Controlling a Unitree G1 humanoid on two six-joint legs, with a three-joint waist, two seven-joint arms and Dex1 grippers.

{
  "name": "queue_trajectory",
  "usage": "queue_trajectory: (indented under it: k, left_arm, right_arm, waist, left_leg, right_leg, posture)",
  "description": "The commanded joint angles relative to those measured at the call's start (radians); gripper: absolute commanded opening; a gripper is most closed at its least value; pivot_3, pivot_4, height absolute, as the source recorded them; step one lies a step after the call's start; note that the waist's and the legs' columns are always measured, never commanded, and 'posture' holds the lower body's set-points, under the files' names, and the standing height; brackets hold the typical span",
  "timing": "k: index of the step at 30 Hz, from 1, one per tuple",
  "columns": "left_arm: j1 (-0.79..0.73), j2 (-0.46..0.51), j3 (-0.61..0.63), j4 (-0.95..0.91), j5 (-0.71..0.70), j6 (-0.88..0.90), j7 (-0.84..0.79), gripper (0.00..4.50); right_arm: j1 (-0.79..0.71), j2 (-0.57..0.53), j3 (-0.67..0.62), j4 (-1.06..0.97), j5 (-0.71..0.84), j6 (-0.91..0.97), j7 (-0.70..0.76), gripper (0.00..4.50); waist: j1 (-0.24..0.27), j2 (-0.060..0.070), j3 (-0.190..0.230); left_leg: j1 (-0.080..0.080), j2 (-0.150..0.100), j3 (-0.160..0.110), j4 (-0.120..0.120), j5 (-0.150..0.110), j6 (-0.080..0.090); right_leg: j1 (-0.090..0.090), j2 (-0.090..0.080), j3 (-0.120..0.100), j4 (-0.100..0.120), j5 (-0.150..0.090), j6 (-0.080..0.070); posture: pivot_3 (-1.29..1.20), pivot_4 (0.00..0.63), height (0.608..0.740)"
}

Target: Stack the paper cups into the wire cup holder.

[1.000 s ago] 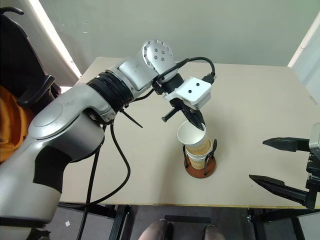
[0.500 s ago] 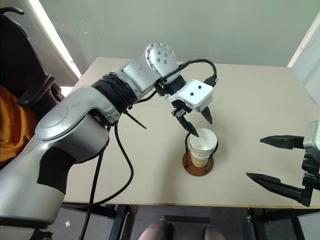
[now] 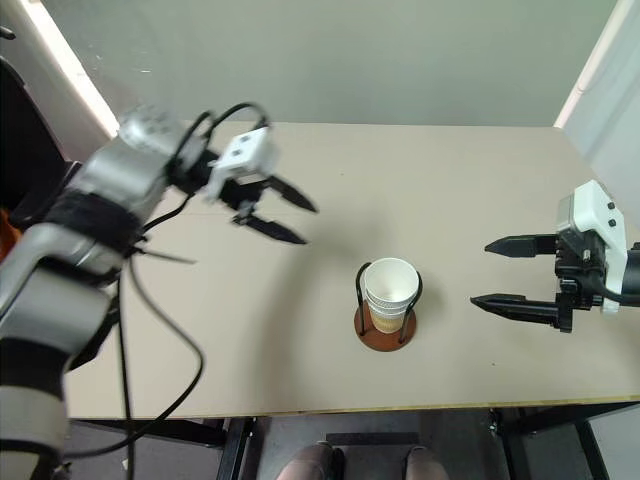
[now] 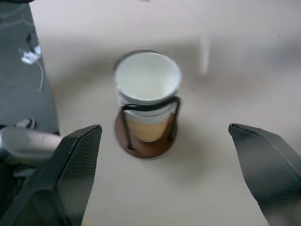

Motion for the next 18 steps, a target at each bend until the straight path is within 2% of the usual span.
queue_trajectory:
  k: [1,3,6,9,11,14,18]
  left_arm:
    - [0.157,0.141,0.199,-0.233,-0.057,0.152,0.019,3.01]
    - [0.304,0.220,0.318,-0.364,-0.105,0.234,0.070,3.01]
    - [0.505,0.290,0.494,-0.494,-0.141,0.333,0.179,3.01]
    - [0.668,0.324,0.654,-0.589,-0.172,0.414,0.245,3.01]
    - [0.749,0.317,0.737,-0.645,-0.189,0.467,0.291,3.01]
    - [0.833,0.296,0.786,-0.713,-0.179,0.500,0.331,3.01]
    - [0.856,0.274,0.810,-0.724,-0.161,0.518,0.367,3.01]
  right_arm:
    - [-0.084,-0.012,0.070,0.124,-0.087,-0.079,0.071,4.50]
    - [-0.151,0.004,0.116,0.199,-0.132,-0.108,0.087,4.50]
    - [-0.215,0.035,0.157,0.248,-0.167,-0.129,0.107,4.50]
    - [-0.240,0.055,0.177,0.258,-0.184,-0.129,0.126,4.50]
    - [-0.265,0.075,0.199,0.278,-0.206,-0.139,0.132,4.50]
    - [-0.310,0.111,0.237,0.316,-0.246,-0.156,0.136,4.50]
    - [-0.347,0.138,0.264,0.340,-0.281,-0.169,0.155,4.50]
  waist:
    - [0.004,0.000,0.000]
    - [0.008,0.000,0.000]
    - [0.008,-0.001,0.000]
    - [0.003,-0.001,0.000]
    - [-0.001,-0.001,0.000]
    - [-0.007,-0.002,0.000]
    - [-0.011,-0.002,0.000]
  left_leg:
    - [0.000,0.000,-0.001,0.000,0.000,0.000]
    - [0.000,0.000,-0.002,0.000,0.000,0.000]
    - [0.003,0.001,-0.003,-0.001,0.000,0.000]
    - [0.010,0.003,-0.003,-0.004,0.002,-0.004]
    - [0.015,0.003,-0.002,-0.008,0.005,-0.007]
    - [0.023,0.004,-0.001,-0.019,0.005,-0.007]
    - [0.030,0.006,-0.001,-0.031,0.012,-0.005]
  right_leg:
    - [-0.001,0.000,0.000,-0.001,0.000,-0.001]
    - [0.000,-0.002,0.001,-0.001,0.000,-0.003]
    - [0.003,-0.002,0.000,0.001,0.000,-0.006]
    - [0.007,-0.001,-0.001,0.002,0.001,-0.014]
    - [0.009,-0.001,-0.002,0.002,-0.003,-0.027]
    - [0.011,-0.001,-0.001,0.002,0.000,-0.034]
    - [0.011,0.000,-0.001,0.004,0.004,-0.042]
  posture:
    - [0.00,0.150,0.740]
    - [0.00,0.150,0.740]
    - [0.00,0.150,0.740]
    - [0.00,0.150,0.740]
    - [0.00,0.150,0.740]
    - [0.00,0.150,0.740]
    - [0.00,0.150,0.740]
